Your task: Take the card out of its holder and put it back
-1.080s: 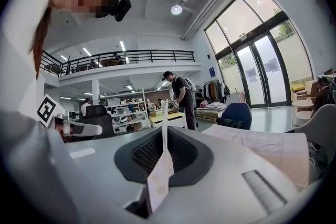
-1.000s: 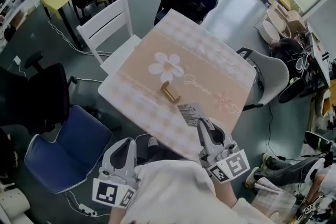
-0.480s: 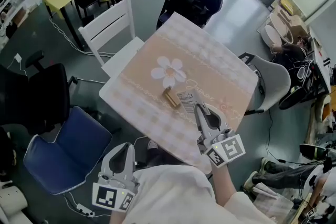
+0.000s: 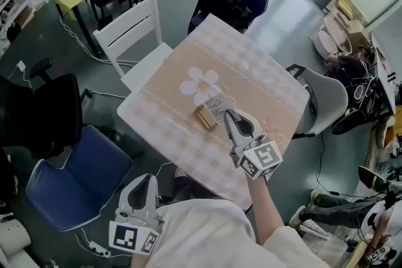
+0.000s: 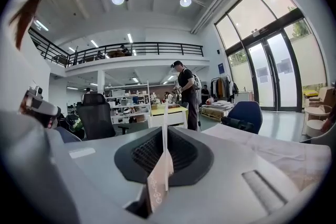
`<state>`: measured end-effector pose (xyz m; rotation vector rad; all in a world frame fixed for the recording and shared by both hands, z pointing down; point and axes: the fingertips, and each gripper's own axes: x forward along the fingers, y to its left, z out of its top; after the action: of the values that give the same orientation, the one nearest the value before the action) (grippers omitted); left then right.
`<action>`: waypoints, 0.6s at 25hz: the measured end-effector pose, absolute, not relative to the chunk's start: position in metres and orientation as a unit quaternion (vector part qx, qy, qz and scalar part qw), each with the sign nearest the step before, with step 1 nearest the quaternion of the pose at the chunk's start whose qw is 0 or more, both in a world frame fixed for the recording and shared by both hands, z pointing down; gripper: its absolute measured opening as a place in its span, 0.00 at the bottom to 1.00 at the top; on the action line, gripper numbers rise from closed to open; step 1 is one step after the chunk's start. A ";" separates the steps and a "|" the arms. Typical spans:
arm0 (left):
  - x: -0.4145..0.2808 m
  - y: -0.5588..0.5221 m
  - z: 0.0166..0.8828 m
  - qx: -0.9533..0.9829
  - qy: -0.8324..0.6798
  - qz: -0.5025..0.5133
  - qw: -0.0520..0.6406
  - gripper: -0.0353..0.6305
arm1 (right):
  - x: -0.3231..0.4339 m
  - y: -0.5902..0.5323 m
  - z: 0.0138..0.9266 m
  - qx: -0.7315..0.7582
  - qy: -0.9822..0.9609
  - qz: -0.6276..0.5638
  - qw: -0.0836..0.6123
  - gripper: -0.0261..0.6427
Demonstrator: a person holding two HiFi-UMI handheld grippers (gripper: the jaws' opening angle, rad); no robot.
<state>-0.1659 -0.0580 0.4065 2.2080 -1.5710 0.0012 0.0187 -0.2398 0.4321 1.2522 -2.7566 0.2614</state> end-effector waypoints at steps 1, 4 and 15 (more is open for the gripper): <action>-0.167 -0.058 0.407 0.794 -0.569 0.001 0.216 0.06 | 0.018 -0.242 0.437 0.408 -0.907 0.086 0.054 0.06; -0.170 -0.058 0.409 0.788 -0.575 0.001 0.222 0.06 | 0.014 -0.249 0.452 0.399 -0.910 0.092 0.062 0.06; -0.167 -0.063 0.411 0.782 -0.578 0.008 0.233 0.06 | 0.016 -0.262 0.488 0.389 -0.910 0.110 0.095 0.06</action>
<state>-0.1667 -0.0634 0.4113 2.1485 -1.5886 0.0228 0.0161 -0.2615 0.4883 1.1523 -2.6967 0.3274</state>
